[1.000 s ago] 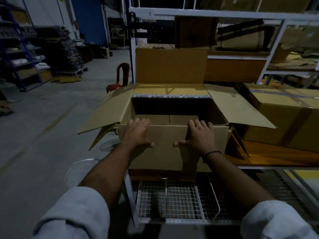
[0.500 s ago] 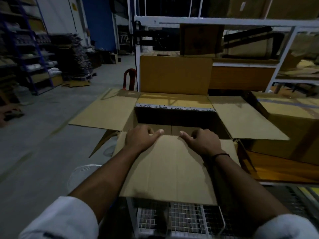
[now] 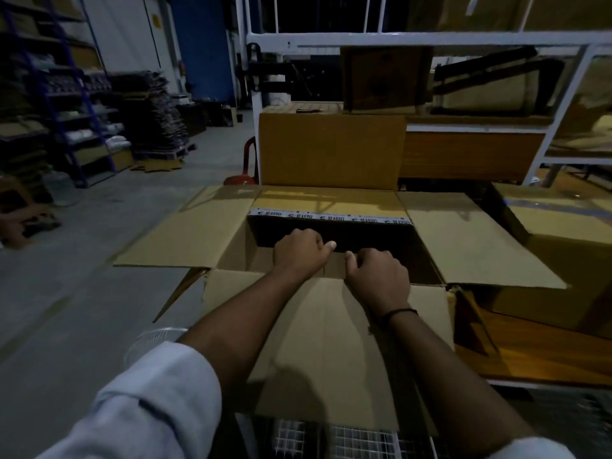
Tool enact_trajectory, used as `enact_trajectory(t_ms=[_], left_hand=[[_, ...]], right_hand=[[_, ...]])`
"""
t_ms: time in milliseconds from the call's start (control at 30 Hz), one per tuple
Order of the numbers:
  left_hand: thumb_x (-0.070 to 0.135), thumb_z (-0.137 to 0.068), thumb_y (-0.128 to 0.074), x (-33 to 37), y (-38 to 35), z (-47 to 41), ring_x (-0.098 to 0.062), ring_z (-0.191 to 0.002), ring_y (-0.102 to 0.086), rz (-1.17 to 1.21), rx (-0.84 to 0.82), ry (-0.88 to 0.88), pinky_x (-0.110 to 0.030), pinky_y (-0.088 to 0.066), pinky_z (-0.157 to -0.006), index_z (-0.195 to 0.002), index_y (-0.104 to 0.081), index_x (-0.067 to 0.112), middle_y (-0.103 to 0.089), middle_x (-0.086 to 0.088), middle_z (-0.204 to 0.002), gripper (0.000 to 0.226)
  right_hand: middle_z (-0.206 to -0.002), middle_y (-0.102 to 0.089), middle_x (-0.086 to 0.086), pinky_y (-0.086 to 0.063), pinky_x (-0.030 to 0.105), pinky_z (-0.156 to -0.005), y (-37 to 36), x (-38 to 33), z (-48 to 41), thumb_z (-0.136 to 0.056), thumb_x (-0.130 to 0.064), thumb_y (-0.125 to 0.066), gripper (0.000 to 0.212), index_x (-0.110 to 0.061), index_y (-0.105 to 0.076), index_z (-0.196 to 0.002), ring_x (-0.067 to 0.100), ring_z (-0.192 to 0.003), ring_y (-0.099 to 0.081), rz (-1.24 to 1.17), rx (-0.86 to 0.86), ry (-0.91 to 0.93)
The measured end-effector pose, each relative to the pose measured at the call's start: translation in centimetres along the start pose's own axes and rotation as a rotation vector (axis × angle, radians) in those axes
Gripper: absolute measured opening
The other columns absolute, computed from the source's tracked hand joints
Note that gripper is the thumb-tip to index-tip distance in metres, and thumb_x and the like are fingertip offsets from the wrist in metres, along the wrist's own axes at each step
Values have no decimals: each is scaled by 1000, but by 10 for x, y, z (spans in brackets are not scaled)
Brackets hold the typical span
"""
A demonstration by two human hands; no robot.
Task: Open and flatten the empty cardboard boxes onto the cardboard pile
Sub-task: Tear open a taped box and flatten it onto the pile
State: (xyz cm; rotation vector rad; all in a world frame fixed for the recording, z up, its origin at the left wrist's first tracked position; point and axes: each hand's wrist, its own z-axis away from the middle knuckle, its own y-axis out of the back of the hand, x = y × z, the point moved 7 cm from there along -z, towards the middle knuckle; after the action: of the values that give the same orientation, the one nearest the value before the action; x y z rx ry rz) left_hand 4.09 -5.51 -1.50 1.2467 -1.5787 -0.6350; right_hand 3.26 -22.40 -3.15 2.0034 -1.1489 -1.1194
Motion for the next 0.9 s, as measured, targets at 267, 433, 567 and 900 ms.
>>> enact_trajectory(t_ms=[267,433,567,900], left_hand=[[51,-93,-65,-18,-36,-33,-16,-71,-64,-71,-133,171,-38,-59,-74,-78,-64,24,-65,3,-75,31],[49,-93,-66,-35,-50,-41,-14,-78,-66,-101,-210,225,-39,-60,-78,-86,-67,25,-69,5,-81,25],[46,-94,-66,-41,-55,-53,-16,-96,-66,-92,-268,206,-38,-57,-84,-115,-67,25,-70,2,-106,30],[46,-98,-60,-35,-31,-123,-24,-134,-48,-223,-39,-21,-42,-44,-106,-153,-39,22,-53,-3,-146,64]], right_hand=[[-73,-59,-7,-58,31,-63,-28,15,-53,-100,-41,-57,22,-26,-62,-85,9,-64,-58,31,-177,54],[-97,-64,0,-59,40,-81,-52,24,-86,-98,-40,-61,24,-20,-62,-112,18,-89,-63,26,-349,79],[-100,-63,3,-57,42,-87,-69,27,-104,-98,-36,-62,22,-18,-61,-111,20,-93,-62,68,-459,84],[-103,-66,5,-58,43,-82,-62,18,-172,-94,-41,-60,31,-20,-59,-116,27,-97,-64,174,-165,129]])
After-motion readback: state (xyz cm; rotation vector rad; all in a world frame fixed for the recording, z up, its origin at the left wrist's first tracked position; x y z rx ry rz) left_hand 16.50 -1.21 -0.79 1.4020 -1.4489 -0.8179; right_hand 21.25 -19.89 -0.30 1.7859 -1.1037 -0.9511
